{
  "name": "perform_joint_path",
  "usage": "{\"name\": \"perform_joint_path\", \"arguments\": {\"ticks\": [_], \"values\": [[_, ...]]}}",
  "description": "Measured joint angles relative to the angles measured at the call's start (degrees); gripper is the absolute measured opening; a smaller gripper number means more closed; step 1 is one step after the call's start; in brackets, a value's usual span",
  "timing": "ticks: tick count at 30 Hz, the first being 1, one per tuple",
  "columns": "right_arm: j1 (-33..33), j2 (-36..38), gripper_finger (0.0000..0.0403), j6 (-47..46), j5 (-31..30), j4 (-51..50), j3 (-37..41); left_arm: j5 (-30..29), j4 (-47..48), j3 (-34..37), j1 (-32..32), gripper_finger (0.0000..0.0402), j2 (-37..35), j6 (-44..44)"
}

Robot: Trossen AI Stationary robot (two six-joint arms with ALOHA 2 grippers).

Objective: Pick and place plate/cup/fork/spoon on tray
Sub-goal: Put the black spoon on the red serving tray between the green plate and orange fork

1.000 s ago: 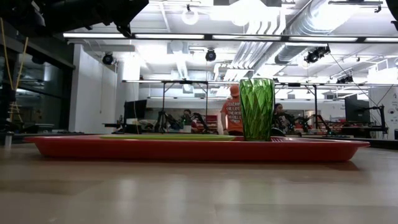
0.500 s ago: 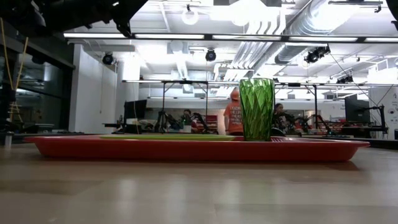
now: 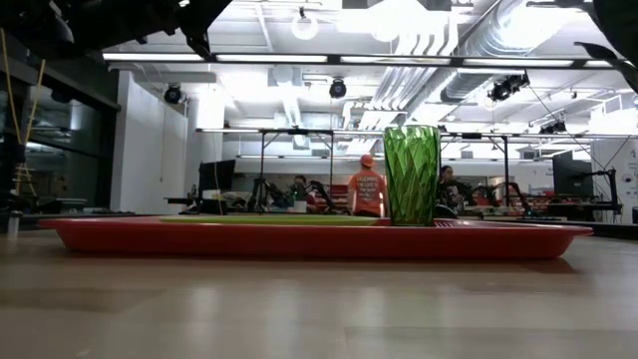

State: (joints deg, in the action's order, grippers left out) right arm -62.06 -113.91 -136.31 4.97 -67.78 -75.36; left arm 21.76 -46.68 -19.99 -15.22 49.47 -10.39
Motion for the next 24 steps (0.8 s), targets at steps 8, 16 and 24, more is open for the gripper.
{"name": "perform_joint_path", "arguments": {"ticks": [8, 16, 24], "values": [[0.3, 0.37, 0.0204, -0.26, 1.36, 4.17, 3.7, 0.2, 0.27, 0.0, 0.04, 0.0142, 0.0, -1.53], [1.35, 0.33, 0.0159, -0.05, 1.29, 6.31, 5.29, 0.2, 0.38, 0.0, 0.09, 0.0142, 0.0, -2.03], [1.8, 0.5, 0.0052, 0.82, 0.6, 9.29, 6.37, 0.2, 0.38, 0.0, 0.08, 0.0142, 0.0, -2.99]]}}
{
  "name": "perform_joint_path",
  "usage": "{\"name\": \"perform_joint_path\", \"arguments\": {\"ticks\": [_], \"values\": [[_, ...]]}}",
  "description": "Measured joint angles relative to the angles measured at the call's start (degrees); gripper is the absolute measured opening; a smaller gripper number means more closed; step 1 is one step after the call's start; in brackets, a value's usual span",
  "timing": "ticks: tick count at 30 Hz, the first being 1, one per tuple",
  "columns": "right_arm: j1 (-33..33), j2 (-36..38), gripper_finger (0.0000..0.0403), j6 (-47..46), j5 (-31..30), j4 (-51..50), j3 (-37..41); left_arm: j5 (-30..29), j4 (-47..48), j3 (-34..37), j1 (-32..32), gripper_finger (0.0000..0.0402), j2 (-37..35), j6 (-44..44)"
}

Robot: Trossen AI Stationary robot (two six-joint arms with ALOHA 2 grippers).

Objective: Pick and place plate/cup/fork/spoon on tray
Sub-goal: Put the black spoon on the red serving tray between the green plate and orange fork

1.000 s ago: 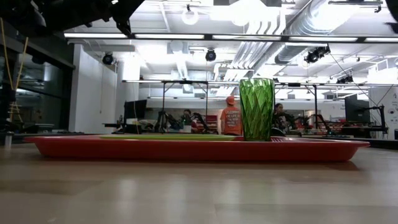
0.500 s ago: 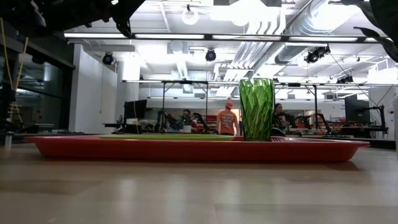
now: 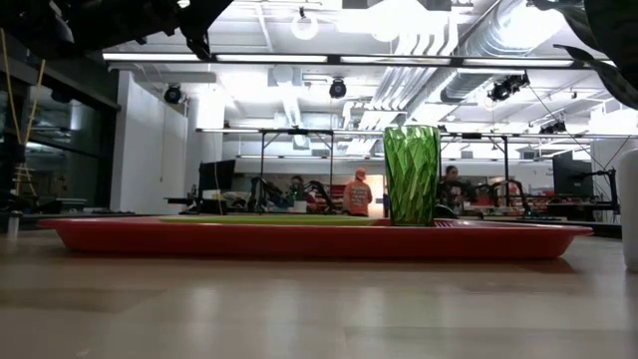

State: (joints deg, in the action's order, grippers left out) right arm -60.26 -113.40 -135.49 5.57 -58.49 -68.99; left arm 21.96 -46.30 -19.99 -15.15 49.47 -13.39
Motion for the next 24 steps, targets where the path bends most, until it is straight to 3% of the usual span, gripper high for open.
{"name": "perform_joint_path", "arguments": {"ticks": [5, 13, 24], "values": [[-0.14, -0.16, 0.0005, 2.65, -2.78, -0.93, -0.46, -0.02, -0.09, 0.0, -0.01, 0.0142, 0.0, 0.0], [-1.32, -0.47, 0.0, 6.28, -7.34, -11.98, -8.26, -0.02, -0.29, 0.0, -0.01, 0.0142, 0.0, 0.0], [-2.45, 2.95, 0.0003, 7.04, -10.09, -17.45, -8.68, -0.03, -0.34, 0.0, -0.01, 0.0142, 0.0, 0.04]]}}
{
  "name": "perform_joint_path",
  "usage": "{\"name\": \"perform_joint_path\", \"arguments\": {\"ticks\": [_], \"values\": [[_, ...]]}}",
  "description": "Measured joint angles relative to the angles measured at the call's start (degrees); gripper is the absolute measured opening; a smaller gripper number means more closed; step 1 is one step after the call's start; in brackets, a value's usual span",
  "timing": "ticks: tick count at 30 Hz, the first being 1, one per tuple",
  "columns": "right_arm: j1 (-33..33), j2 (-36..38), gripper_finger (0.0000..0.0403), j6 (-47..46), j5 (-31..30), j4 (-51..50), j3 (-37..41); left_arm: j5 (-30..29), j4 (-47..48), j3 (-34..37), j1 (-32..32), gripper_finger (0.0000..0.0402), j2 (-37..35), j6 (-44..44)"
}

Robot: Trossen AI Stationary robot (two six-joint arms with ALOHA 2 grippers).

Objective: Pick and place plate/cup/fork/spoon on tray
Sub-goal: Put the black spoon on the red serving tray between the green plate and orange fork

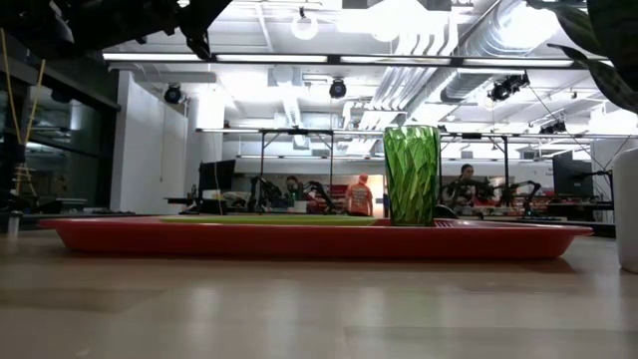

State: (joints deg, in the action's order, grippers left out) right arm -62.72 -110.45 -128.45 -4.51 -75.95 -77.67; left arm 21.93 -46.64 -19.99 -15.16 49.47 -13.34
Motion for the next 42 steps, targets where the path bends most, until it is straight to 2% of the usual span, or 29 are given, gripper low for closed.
{"name": "perform_joint_path", "arguments": {"ticks": [4, 8, 12, 15, 18, 21, 30, 35, 39, 42], "values": [[1.35, 0.2, 0.0027, 3.92, -0.76, -2.4, 0.0, -0.02, -0.02, 0.0, 0.0, 0.0142, 0.0, 0.0], [2.01, 1.6, 0.0084, 10.13, -1.55, -2.43, 0.61, -0.02, 0.0, 0.0, 0.0, 0.0142, 0.0, 0.0], [1.18, 7.13, 0.0141, 10.24, 2.04, -2.55, 5.91, -0.02, 0.0, 0.0, 0.0, 0.0142, 0.01, -0.02], [-0.26, 14.22, 0.0163, 7.4, 2.53, 1.44, 11.69, -0.02, 0.02, 0.0, 0.0, 0.0142, 0.01, -0.01], [-1.13, 22.04, 0.0166, 6.3, -1.14, 6.86, 18.27, -0.02, 0.02, 0.0, 0.0, 0.0142, 0.02, 0.02], [-1.2, 29.18, 0.0164, 5.16, -1.3, 9.62, 24.33, -0.02, 0.02, 0.0, 0.0, 0.0142, 0.0, 0.0], [-0.27, 45.5, 0.0161, 4.42, -4.79, 10.62, 34.31, -0.02, 0.44, 0.0, 0.0, 0.0142, 0.0, -0.08], [-0.29, 50.81, 0.0161, 5.2, -8.81, 7.6, 34.58, -0.02, 0.46, 0.0, 0.0, 0.0142, 0.0, -0.07], [0.52, 51.41, 0.0161, 0.33, -8.58, -1.66, 34.58, -0.02, 0.46, 0.0, 0.0, 0.0142, 0.0, -0.04], [1.95, 50.83, 0.0161, -0.22, -8.36, -4.21, 34.67, -0.02, 0.46, 0.0, 0.0, 0.0142, 0.0, -0.04]]}}
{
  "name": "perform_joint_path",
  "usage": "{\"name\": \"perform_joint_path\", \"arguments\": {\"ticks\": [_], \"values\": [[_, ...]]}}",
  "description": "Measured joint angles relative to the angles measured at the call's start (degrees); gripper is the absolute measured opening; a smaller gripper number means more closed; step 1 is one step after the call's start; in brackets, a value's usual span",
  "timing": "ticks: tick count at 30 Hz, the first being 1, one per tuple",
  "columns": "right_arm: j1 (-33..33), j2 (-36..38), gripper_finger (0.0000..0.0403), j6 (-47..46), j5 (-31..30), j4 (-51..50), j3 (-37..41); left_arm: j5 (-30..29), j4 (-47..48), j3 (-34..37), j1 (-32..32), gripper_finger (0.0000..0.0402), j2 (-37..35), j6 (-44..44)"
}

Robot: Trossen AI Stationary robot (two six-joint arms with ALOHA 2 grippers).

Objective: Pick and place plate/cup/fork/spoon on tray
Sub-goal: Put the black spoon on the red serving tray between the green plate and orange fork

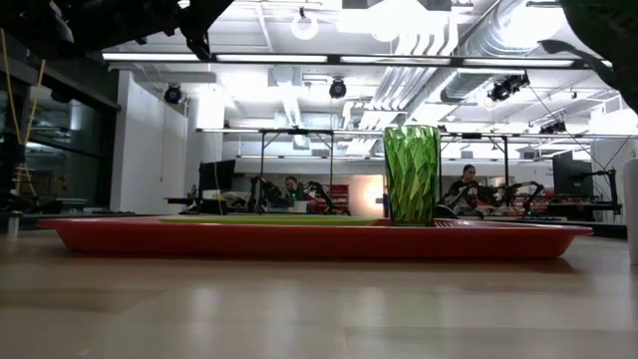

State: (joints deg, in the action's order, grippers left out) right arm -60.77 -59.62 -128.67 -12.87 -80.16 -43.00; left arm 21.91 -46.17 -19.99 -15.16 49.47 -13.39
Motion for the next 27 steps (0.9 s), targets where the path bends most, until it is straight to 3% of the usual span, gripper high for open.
{"name": "perform_joint_path", "arguments": {"ticks": [10, 19, 24, 27], "values": [[8.6, -4.49, 0.0161, 0.8, 0.93, 0.63, 0.56, -0.02, 0.0, 0.0, 0.37, 0.0142, 0.0, -0.02], [17.43, -12.32, 0.0161, 11.8, 7.16, 4.83, 0.49, -0.02, -0.2, 0.0, 0.74, 0.0142, 0.0, 0.0], [19.46, -15.06, 0.0161, 20.01, 0.64, 20.54, 0.69, -0.02, -0.26, 0.0, 0.74, 0.0142, 0.0, 0.0], [20.31, -16.8, 0.0161, 22.96, 0.93, 19.92, 0.76, -0.02, -0.25, 0.0, 0.74, 0.0142, 0.0, 0.0]]}}
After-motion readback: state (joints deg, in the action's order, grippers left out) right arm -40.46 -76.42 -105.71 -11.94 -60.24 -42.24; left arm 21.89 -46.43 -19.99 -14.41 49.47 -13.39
